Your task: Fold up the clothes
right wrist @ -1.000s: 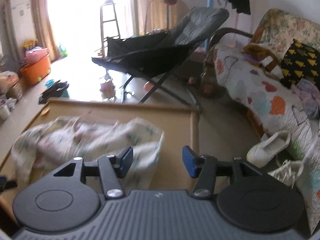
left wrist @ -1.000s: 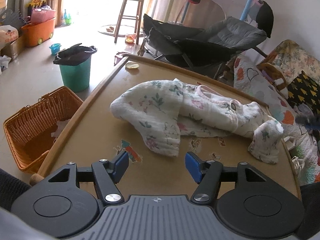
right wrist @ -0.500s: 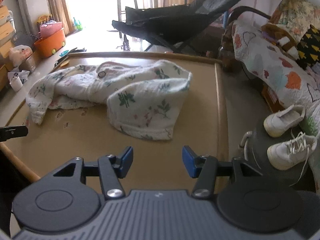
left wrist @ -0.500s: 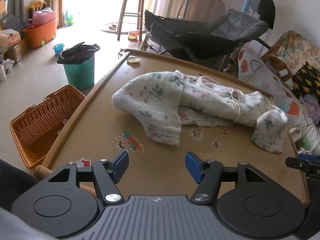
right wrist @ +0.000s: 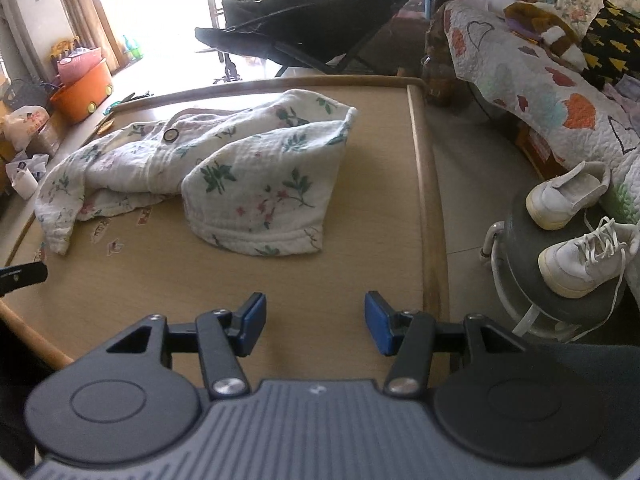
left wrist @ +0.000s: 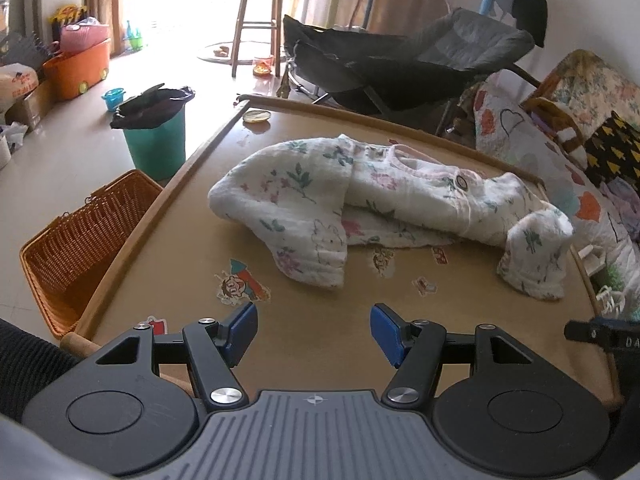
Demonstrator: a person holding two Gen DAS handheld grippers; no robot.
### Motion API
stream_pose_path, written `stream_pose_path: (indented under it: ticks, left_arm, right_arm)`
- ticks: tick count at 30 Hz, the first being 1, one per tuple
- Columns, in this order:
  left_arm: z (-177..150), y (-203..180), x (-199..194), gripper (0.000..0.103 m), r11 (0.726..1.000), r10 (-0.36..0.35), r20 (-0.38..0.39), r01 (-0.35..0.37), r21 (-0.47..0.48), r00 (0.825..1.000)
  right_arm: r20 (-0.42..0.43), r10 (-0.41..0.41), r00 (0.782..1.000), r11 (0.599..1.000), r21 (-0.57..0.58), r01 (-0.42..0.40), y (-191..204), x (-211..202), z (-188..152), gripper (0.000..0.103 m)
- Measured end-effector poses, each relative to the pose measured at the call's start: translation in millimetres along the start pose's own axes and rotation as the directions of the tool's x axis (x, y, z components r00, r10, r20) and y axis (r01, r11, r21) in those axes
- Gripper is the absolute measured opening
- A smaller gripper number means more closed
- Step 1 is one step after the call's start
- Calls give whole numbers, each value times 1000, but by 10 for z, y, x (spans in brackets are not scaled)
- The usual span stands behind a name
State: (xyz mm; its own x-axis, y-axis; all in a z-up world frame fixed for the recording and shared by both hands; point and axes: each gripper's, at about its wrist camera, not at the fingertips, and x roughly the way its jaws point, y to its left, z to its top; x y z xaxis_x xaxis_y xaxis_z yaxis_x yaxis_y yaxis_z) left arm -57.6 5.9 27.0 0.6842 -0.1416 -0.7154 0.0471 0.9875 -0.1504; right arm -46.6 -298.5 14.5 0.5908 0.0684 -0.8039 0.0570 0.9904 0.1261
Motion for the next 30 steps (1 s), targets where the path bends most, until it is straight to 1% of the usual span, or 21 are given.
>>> stream_pose_path:
  ticks: [5,13,18,19,21,24,26,27,29,30]
  left_arm:
    - [79,-50,62,65,1000,19,6,-19,16,1000]
    - [264,-257,171,65,991,25,41,-30,130,999]
    - [359,-415,277,64,974,68,61,-79,213,996]
    - [376,-439,300,60,970,76,59,-88,227,995]
    - [396,-470,346,60,963,94,47,-103,248,994]
    - [396,-487,384,60,958,98,20,-100,268,995]
    - [382,-473,382,50,959,98,8,-97,267,995]
    - [374,-460,383,47,960,100,3,-97,262,995]
    - [357,-421,393,36,965,105,-4,-100,244,995]
    - [349,-397,393,34,968,101,-4,-97,230,995]
  right_arm:
    - [5,13,1000,1000,-4,-13,-6,-2,2,59]
    - [10,10,1000,999,-31,-9,40,10,6,65]
    - [13,10,1000,999,-39,-9,48,20,8,67]
    - [14,9,1000,999,-40,-9,51,22,7,68]
    - [15,8,1000,999,-45,-8,55,27,7,68]
    - [18,6,1000,999,-52,-5,63,37,8,70]
    - [20,4,1000,998,-56,-3,69,44,11,70]
    - [21,2,1000,998,-58,-1,72,48,12,71]
    - [21,-2,1000,998,-65,3,84,54,9,72]
    - [22,-5,1000,998,-70,7,92,58,7,72]
